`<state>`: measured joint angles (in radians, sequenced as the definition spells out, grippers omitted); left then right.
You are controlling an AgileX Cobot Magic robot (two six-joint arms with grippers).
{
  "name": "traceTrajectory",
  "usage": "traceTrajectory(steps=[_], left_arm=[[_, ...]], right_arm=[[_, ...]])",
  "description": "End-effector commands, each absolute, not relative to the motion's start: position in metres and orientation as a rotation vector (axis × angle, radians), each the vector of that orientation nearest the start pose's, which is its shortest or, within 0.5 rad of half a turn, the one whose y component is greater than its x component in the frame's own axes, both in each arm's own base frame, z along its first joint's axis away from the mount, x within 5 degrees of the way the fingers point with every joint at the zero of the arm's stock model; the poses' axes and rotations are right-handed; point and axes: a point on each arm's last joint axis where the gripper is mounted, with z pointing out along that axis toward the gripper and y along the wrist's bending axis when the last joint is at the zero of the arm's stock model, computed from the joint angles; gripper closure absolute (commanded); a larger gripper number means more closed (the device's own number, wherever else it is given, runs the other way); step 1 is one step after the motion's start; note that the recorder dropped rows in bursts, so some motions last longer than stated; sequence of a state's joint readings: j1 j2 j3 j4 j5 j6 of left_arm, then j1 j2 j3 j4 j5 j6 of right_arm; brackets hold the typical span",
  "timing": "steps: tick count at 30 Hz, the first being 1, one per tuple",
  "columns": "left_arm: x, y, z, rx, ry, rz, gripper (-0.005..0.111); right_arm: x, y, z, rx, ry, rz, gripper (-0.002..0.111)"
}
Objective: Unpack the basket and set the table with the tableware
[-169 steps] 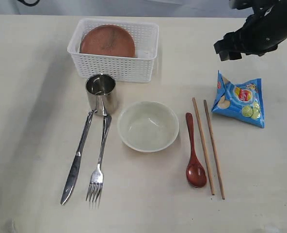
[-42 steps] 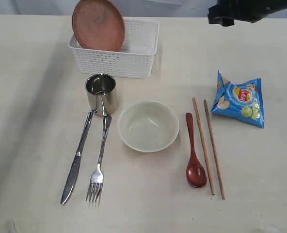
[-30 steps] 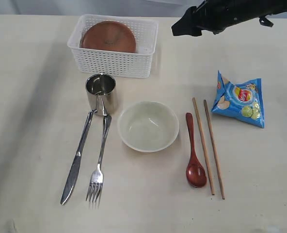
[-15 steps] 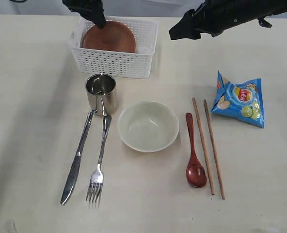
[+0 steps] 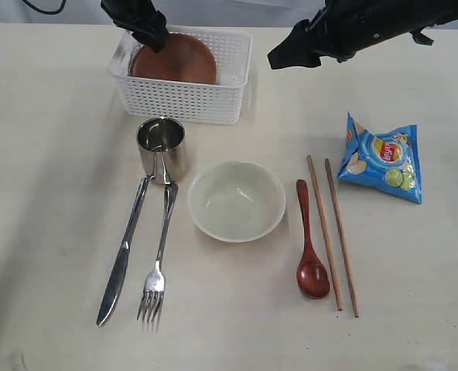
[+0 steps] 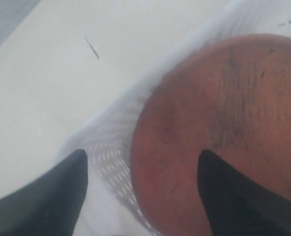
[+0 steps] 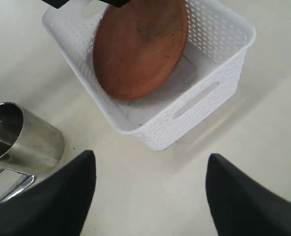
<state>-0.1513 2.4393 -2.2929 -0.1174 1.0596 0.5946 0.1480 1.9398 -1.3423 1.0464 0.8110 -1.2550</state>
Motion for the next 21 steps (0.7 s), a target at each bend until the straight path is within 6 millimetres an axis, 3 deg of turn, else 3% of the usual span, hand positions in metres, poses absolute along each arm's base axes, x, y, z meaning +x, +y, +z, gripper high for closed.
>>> traceTrajectory(steps=[1, 8, 11, 15, 19, 21], left_arm=[[0.528, -0.089, 0.188, 0.917, 2.526, -0.03, 0.046], [0.532, -0.09, 0.17, 0.911, 2.536, -0.041, 0.046], [0.532, -0.093, 0.169, 0.918, 2.529, -0.074, 0.052], [0.531, -0.096, 0.168, 0.914, 2.522, -0.118, 0.071], [0.531, -0.096, 0.171, 0.901, 2.522, -0.12, 0.105], [0.531, -0.095, 0.175, 0.892, 2.519, -0.116, 0.106]], right_arm=[[0.394, 0.114, 0.211, -0.888, 2.237, 0.745, 0.047], [0.394, 0.114, 0.211, -0.888, 2.237, 0.745, 0.047], [0.394, 0.114, 0.211, -0.89, 2.235, 0.741, 0.047], [0.394, 0.114, 0.211, -0.891, 2.234, 0.741, 0.047], [0.394, 0.114, 0.211, -0.896, 2.232, 0.739, 0.05], [0.394, 0.114, 0.211, -0.899, 2.228, 0.733, 0.053]])
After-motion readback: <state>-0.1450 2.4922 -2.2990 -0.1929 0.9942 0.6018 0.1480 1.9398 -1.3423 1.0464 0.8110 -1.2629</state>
